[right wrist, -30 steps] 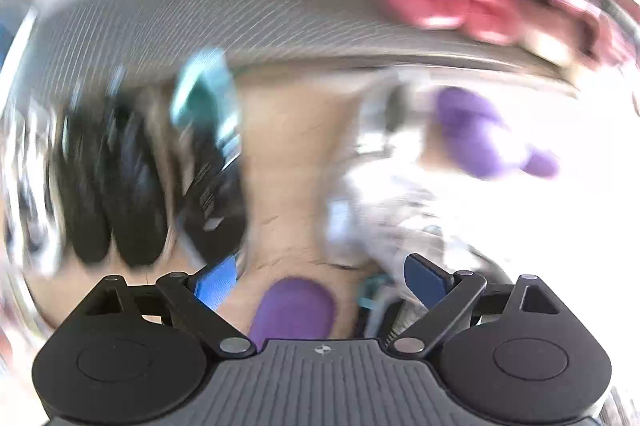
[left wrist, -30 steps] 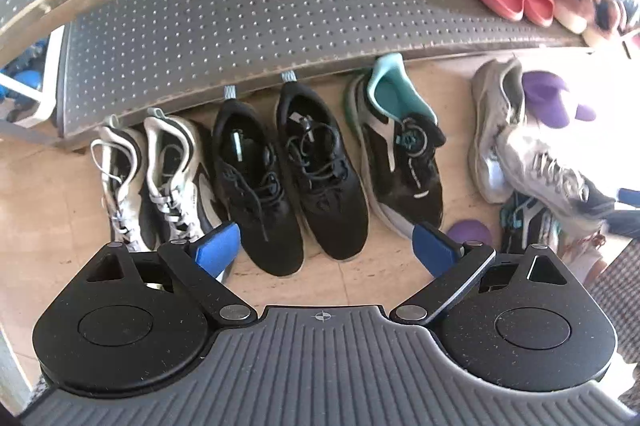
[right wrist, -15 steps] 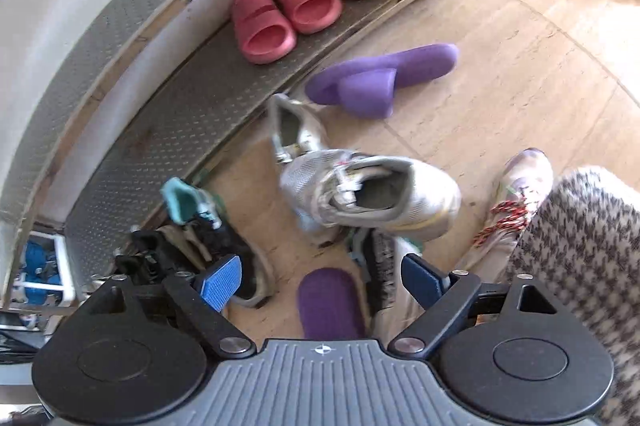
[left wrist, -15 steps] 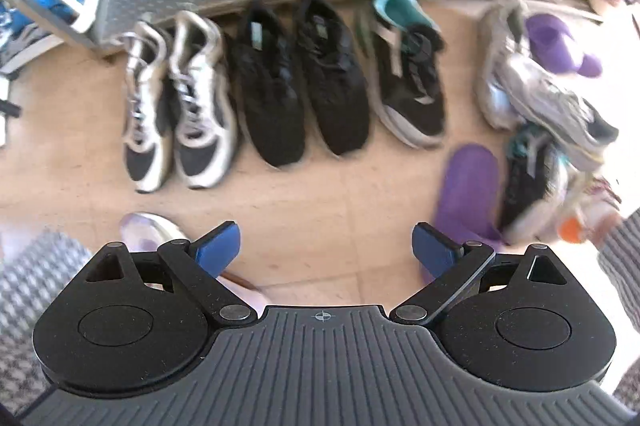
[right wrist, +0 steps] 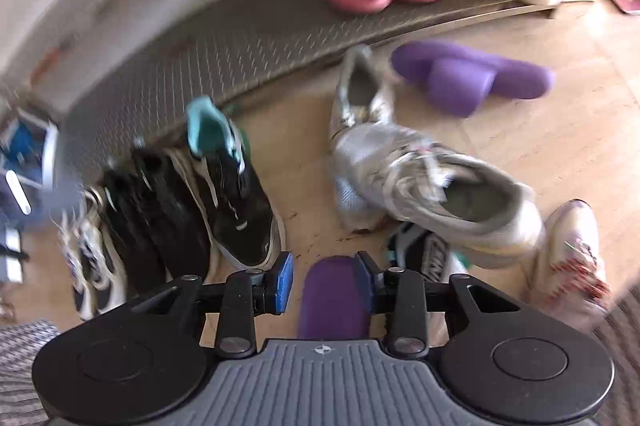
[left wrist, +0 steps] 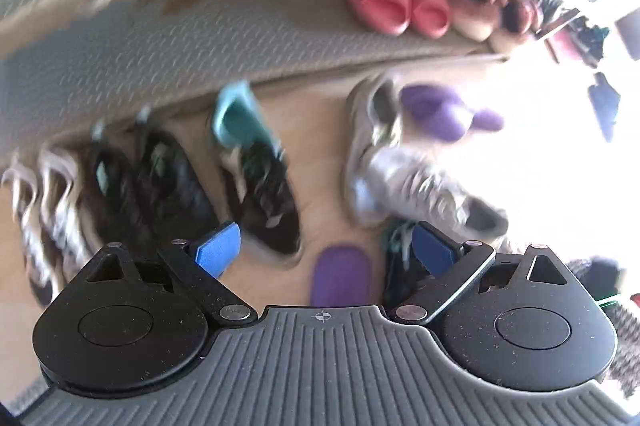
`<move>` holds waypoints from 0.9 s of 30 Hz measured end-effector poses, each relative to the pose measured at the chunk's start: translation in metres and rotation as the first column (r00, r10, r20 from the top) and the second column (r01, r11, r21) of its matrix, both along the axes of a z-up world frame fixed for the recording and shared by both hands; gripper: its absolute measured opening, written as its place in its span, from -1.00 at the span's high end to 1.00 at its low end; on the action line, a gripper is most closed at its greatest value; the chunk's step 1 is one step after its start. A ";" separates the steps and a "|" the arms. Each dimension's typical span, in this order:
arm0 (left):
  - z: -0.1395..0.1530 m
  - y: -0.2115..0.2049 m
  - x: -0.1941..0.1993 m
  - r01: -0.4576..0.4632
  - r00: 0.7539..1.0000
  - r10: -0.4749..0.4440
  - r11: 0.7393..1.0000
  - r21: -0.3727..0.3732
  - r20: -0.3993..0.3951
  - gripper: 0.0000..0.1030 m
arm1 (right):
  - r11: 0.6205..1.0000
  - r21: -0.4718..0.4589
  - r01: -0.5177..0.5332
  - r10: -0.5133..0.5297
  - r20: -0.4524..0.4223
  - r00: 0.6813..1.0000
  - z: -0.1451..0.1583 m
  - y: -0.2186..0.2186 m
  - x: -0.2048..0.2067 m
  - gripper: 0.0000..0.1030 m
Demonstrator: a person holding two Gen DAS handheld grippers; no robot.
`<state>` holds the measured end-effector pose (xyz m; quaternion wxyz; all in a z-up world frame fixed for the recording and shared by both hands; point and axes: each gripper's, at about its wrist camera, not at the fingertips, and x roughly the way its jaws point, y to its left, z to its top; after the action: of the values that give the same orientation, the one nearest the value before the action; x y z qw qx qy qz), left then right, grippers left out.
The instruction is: Organize scattered shoes
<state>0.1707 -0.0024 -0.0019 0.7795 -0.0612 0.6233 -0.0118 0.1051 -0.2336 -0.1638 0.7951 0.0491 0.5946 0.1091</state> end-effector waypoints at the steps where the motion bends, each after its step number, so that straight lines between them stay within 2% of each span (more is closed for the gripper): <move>1: 0.002 -0.002 0.011 0.006 1.000 -0.006 1.000 -0.009 0.009 -0.87 | 1.000 -0.010 -0.012 0.012 -0.005 1.000 -0.009 0.007 0.007 0.23; 4: 0.005 -0.004 0.041 0.008 1.000 -0.007 1.000 -0.030 0.030 -0.87 | 0.999 -0.029 -0.043 0.042 -0.032 0.999 -0.047 0.030 0.038 0.23; 8: 0.003 0.021 0.053 -0.079 0.997 0.080 0.996 -0.032 0.020 -0.87 | 0.998 -0.016 -0.065 0.064 -0.062 0.996 -0.093 0.058 0.082 0.23; 12: 0.002 0.045 0.066 -0.166 0.986 0.167 0.986 -0.033 0.009 -0.87 | 0.998 -0.047 0.032 -0.036 -0.089 0.995 -0.133 0.065 0.117 0.15; 14: -0.001 0.041 0.063 -0.165 0.986 0.166 0.985 -0.039 0.004 -0.87 | 0.996 -0.057 0.065 -0.071 -0.104 0.992 -0.146 0.060 0.123 0.21; 15: -0.003 0.037 0.061 -0.159 0.987 0.159 0.986 -0.042 0.002 -0.87 | 0.996 -0.071 0.057 -0.066 -0.128 0.990 -0.152 0.057 0.126 0.50; 16: -0.003 0.032 0.061 -0.147 0.989 0.147 0.988 -0.047 0.002 -0.87 | 0.989 -0.145 0.022 -0.043 -0.140 0.989 -0.156 0.057 0.126 1.00; 18: 0.001 0.025 0.064 -0.120 0.993 0.120 0.991 -0.054 0.007 -0.87 | 0.967 -0.249 -0.063 0.029 -0.138 0.990 -0.157 0.050 0.125 1.00; 20: 0.004 0.020 0.063 -0.103 0.994 0.104 0.993 -0.057 0.019 -0.87 | 0.953 -0.301 -0.037 -0.004 -0.136 0.991 -0.152 0.033 0.127 1.00; 23: 0.007 0.015 0.060 -0.089 0.995 0.090 0.995 -0.046 0.033 -0.88 | 0.907 -0.421 0.014 -0.050 -0.076 0.996 -0.134 -0.009 0.129 1.00; 24: 0.007 0.013 0.060 -0.086 0.996 0.087 0.995 -0.044 0.034 -0.87 | 0.896 -0.443 0.026 -0.058 -0.059 0.997 -0.127 -0.022 0.129 0.96; 25: 0.007 0.011 0.060 -0.083 0.996 0.085 0.996 -0.042 0.033 -0.87 | 0.912 -0.409 0.031 -0.065 -0.069 0.996 -0.118 -0.035 0.128 0.56; 27: 0.008 0.007 0.058 -0.077 0.996 0.078 0.996 -0.043 0.033 -0.87 | 0.923 -0.382 0.051 -0.081 -0.062 0.995 -0.095 -0.049 0.120 0.05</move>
<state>0.2289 0.0046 0.0065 0.7885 -0.1013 0.6066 0.0045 0.2250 -0.2821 -0.2584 0.7693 -0.0818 0.6326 -0.0370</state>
